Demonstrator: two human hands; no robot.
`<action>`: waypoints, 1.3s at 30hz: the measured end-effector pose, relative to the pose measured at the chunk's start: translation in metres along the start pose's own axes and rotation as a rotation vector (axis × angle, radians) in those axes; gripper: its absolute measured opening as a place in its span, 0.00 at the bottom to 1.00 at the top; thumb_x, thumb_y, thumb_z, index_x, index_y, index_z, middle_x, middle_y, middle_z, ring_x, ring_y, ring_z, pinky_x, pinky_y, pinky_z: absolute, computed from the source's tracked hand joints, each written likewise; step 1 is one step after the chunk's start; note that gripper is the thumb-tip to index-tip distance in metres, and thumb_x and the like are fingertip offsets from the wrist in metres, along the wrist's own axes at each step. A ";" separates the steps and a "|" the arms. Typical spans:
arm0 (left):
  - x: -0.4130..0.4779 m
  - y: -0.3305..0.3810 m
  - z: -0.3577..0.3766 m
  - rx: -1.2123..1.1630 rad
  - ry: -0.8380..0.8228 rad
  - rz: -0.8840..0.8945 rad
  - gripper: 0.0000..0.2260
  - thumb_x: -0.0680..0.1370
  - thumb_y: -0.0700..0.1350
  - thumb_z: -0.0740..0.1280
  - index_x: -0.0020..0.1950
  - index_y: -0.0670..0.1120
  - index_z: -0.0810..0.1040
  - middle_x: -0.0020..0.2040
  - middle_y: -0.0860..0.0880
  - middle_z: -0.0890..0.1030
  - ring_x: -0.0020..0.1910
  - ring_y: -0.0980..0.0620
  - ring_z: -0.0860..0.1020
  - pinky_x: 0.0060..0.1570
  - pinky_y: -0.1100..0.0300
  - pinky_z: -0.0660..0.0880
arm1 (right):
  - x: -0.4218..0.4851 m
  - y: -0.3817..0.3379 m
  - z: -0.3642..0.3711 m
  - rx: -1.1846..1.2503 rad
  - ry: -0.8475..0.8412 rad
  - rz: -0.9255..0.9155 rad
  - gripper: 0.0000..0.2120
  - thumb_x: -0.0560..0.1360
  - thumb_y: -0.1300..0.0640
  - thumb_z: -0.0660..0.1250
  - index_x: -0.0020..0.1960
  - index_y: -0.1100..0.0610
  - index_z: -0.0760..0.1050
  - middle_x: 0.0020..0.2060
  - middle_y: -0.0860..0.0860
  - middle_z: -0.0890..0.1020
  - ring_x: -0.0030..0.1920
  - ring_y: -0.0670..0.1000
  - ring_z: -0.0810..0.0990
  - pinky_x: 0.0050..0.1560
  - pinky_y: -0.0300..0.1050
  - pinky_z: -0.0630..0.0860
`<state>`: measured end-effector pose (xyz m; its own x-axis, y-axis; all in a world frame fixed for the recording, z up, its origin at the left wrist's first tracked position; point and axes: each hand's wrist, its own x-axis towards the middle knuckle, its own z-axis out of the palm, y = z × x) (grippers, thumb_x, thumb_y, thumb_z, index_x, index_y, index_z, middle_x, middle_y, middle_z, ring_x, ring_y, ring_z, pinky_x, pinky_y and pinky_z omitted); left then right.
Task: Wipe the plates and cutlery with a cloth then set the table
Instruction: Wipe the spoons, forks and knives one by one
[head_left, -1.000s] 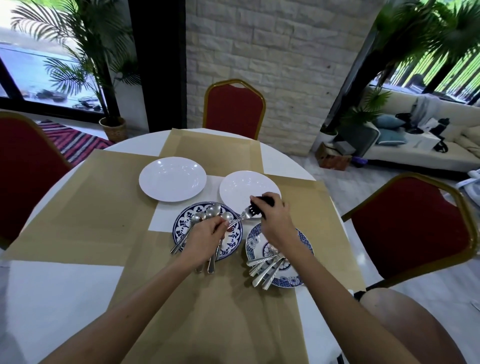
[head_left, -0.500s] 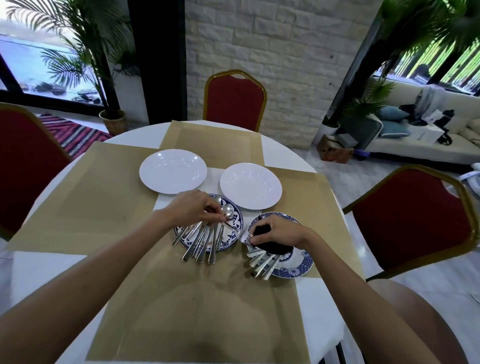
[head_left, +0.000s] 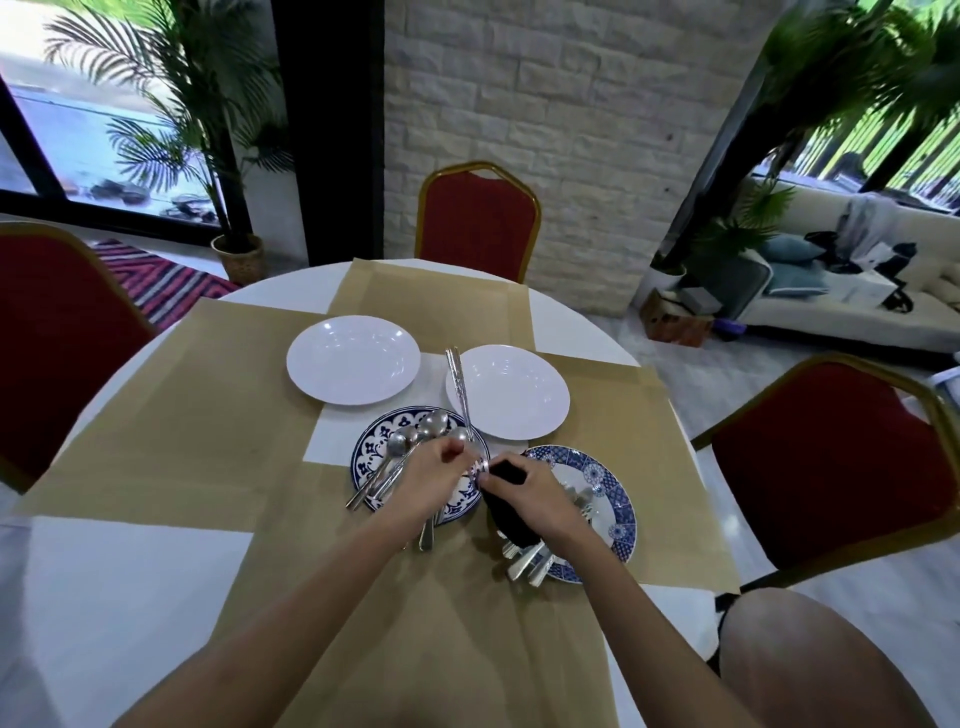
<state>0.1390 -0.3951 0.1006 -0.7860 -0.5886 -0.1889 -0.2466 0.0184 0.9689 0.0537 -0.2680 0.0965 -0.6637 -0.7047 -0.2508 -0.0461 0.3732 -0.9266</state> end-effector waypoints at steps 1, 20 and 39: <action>0.000 0.002 -0.001 -0.008 0.015 -0.002 0.05 0.80 0.45 0.63 0.49 0.45 0.77 0.45 0.46 0.82 0.43 0.48 0.79 0.33 0.71 0.72 | -0.001 0.001 -0.001 -0.028 0.007 0.001 0.03 0.73 0.54 0.73 0.45 0.52 0.80 0.39 0.49 0.82 0.39 0.50 0.80 0.44 0.47 0.78; -0.013 0.007 -0.005 0.337 -0.110 0.218 0.07 0.83 0.45 0.53 0.52 0.48 0.70 0.36 0.54 0.74 0.31 0.54 0.71 0.31 0.62 0.66 | 0.020 0.001 -0.012 -0.839 0.576 -0.794 0.26 0.67 0.73 0.65 0.62 0.55 0.77 0.59 0.64 0.73 0.54 0.69 0.75 0.50 0.60 0.79; -0.014 0.004 -0.010 0.299 -0.297 0.205 0.12 0.83 0.46 0.56 0.40 0.53 0.70 0.32 0.56 0.74 0.29 0.58 0.68 0.36 0.58 0.66 | 0.007 -0.035 -0.058 0.561 0.478 -0.117 0.13 0.75 0.56 0.70 0.59 0.53 0.75 0.47 0.55 0.82 0.43 0.55 0.80 0.36 0.47 0.78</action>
<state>0.1547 -0.3950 0.1085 -0.9530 -0.2927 -0.0783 -0.1877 0.3674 0.9109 0.0073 -0.2506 0.1440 -0.9362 -0.3336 -0.1111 0.1664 -0.1422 -0.9757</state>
